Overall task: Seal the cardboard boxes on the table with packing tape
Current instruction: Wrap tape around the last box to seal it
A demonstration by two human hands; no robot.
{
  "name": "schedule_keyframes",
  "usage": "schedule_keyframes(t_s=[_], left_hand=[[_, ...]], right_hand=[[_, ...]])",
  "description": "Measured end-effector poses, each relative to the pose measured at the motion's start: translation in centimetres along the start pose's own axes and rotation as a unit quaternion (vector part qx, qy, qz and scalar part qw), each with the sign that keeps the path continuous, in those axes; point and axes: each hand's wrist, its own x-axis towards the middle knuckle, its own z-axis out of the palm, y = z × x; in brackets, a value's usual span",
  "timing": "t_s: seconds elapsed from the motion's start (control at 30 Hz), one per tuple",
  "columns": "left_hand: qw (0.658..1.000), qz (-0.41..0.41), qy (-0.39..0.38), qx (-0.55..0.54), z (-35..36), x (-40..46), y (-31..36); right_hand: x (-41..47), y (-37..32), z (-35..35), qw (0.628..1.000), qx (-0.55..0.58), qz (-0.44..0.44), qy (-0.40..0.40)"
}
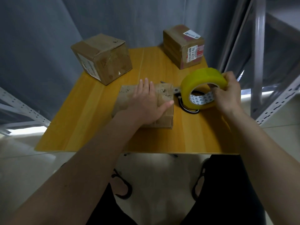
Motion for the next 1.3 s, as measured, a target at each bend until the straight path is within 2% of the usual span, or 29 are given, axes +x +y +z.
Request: schedule_keyframes(t_s=[0.2,0.33,0.53,0.73,0.97,1.1,1.2,1.3], left_hand=[[0.999,0.036,-0.029,0.007,-0.1,-0.1,0.1],[0.998,0.009,-0.056,-0.003,-0.4,0.3,1.0],[0.998,0.061,0.016,-0.017,0.3,-0.1,2.8],[0.997,0.052,0.005,-0.054,-0.1,0.1,3.7],[0.996,0.013,-0.05,-0.075,-0.6,0.5,4.6],[0.986,0.019,-0.13,-0.1,-2.7,0.8,3.5],[0.981,0.035,-0.184,-0.044,-4.3,1.5,2.3],[0.979,0.062,-0.194,0.016,-4.4,2.4,1.7]], right_hand=[[0.4,-0.1,0.3,0.999,-0.043,-0.012,0.021],[0.5,-0.1,0.5,0.998,-0.05,-0.009,0.022],[0.6,-0.2,0.5,0.999,-0.05,0.002,0.02],[0.7,0.0,0.5,0.998,-0.06,0.002,0.024],[0.4,0.4,0.2,0.997,-0.051,0.022,0.048],[0.2,0.6,0.2,0.998,-0.014,0.055,0.037],[0.4,0.7,0.3,0.997,-0.019,0.064,0.029],[0.5,0.7,0.4,0.997,-0.01,0.073,0.028]])
